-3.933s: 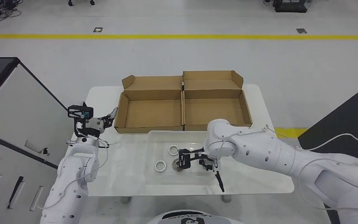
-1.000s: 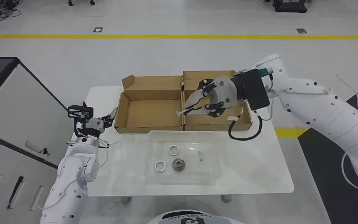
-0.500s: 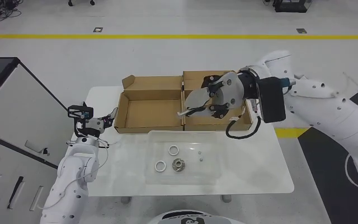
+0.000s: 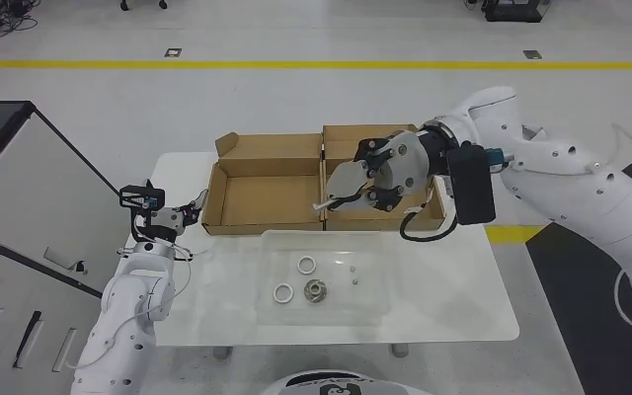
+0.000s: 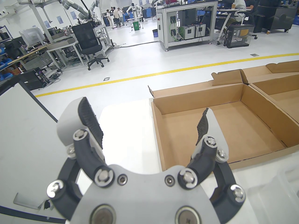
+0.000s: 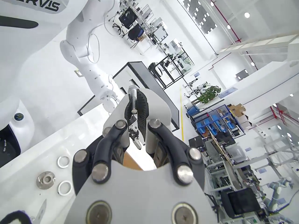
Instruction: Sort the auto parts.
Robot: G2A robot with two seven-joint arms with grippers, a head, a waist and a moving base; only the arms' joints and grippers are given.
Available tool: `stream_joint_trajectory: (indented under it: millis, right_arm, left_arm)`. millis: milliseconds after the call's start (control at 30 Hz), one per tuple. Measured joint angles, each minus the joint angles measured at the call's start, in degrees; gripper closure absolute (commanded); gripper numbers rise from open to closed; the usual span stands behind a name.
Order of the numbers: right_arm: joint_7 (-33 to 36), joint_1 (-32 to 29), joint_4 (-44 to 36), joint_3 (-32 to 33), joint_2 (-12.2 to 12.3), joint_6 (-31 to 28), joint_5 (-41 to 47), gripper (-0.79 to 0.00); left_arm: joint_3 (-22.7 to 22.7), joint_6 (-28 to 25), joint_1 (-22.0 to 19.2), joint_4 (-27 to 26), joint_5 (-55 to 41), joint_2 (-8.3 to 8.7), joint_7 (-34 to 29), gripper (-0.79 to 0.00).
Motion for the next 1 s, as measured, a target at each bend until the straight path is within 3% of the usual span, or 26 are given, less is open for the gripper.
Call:
stream_joint_trajectory:
  millis: [133,533,1000]
  right_arm:
    - [1.0,-1.5,-0.4,0.8,0.0,1.8,1.7,0.0]
    - [-10.8,-9.9,-2.3,4.5,-2.1,10.8,9.1,0.0]
    - [-19.5,-13.4,-6.9,4.3,-5.3,19.4,14.4,0.0]
  left_arm:
    - [0.0,0.0,0.0,0.0,0.0,0.0,0.0,-0.785]
    - [0.0,0.0,0.0,0.0,0.0,0.0,0.0,-0.785]
    - [0.0,0.0,0.0,0.0,0.0,0.0,0.0,-0.785]
